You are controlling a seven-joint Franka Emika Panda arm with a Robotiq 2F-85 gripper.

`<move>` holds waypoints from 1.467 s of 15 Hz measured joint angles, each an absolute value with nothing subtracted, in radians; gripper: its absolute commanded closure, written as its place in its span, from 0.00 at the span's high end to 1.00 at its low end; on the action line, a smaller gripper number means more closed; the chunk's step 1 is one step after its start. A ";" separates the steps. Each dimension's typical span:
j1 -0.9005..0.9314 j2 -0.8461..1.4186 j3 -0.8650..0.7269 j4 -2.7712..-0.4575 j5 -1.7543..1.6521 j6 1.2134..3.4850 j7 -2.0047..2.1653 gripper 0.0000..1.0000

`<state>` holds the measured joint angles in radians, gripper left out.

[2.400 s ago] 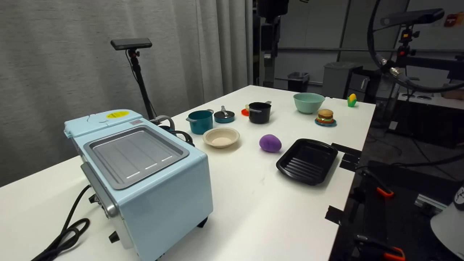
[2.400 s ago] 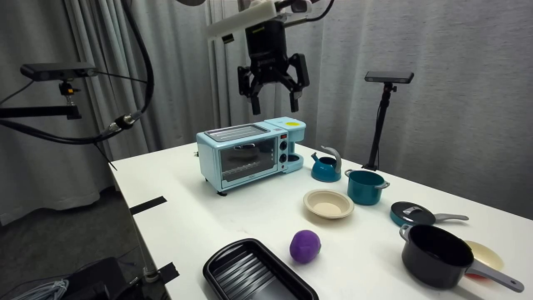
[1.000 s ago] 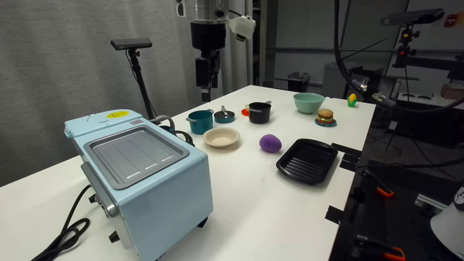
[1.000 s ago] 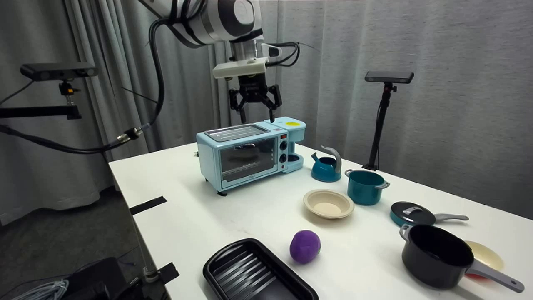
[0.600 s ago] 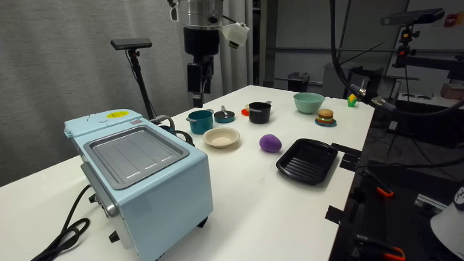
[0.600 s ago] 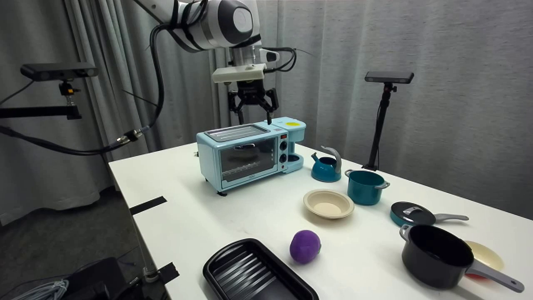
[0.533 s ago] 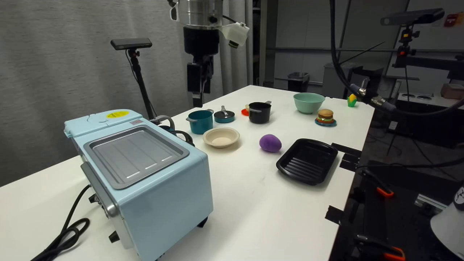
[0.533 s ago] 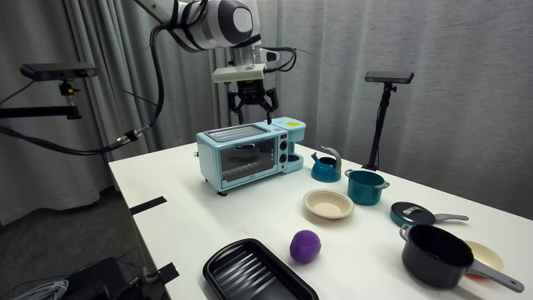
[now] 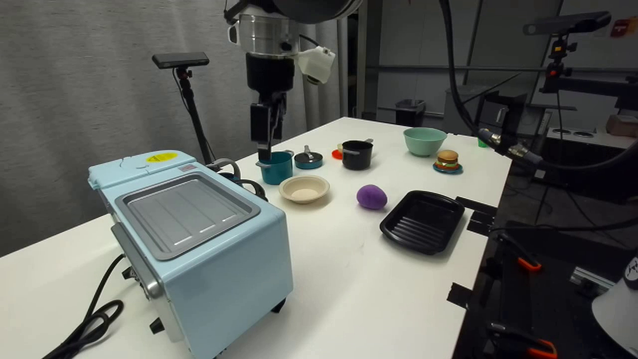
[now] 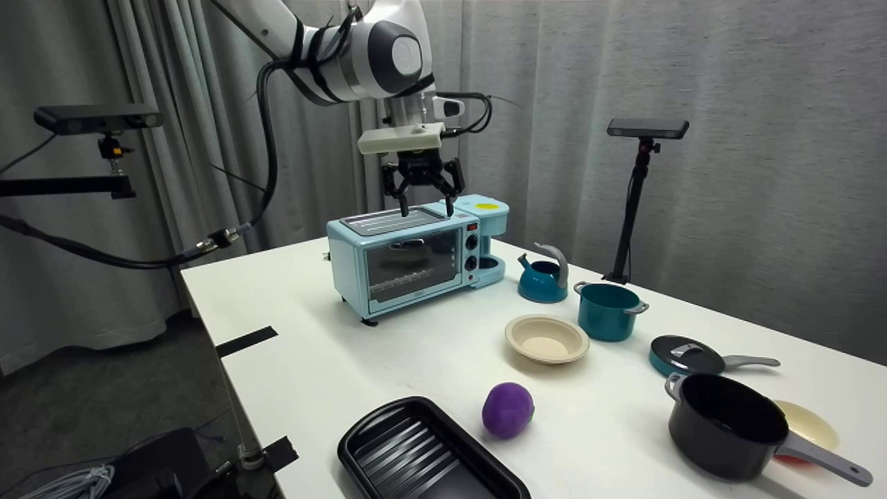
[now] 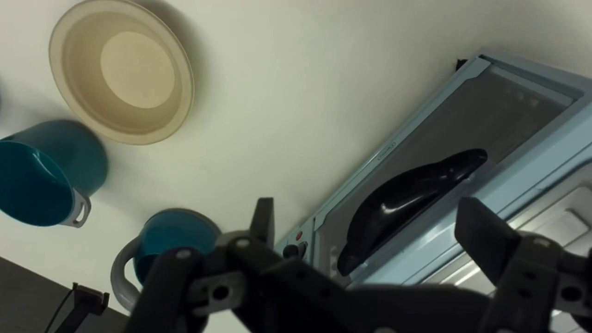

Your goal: Open the oven door

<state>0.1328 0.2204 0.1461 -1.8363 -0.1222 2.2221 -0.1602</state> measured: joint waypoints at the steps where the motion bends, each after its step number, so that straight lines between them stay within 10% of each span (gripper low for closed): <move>1: 0.138 0.235 0.146 -1.835 -0.135 2.243 -0.150 1.00; 22: 0.179 0.402 0.124 -1.738 -0.243 2.316 -0.041 1.00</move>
<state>0.1793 0.4017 0.1240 -1.7378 -0.2430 2.3160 -0.0413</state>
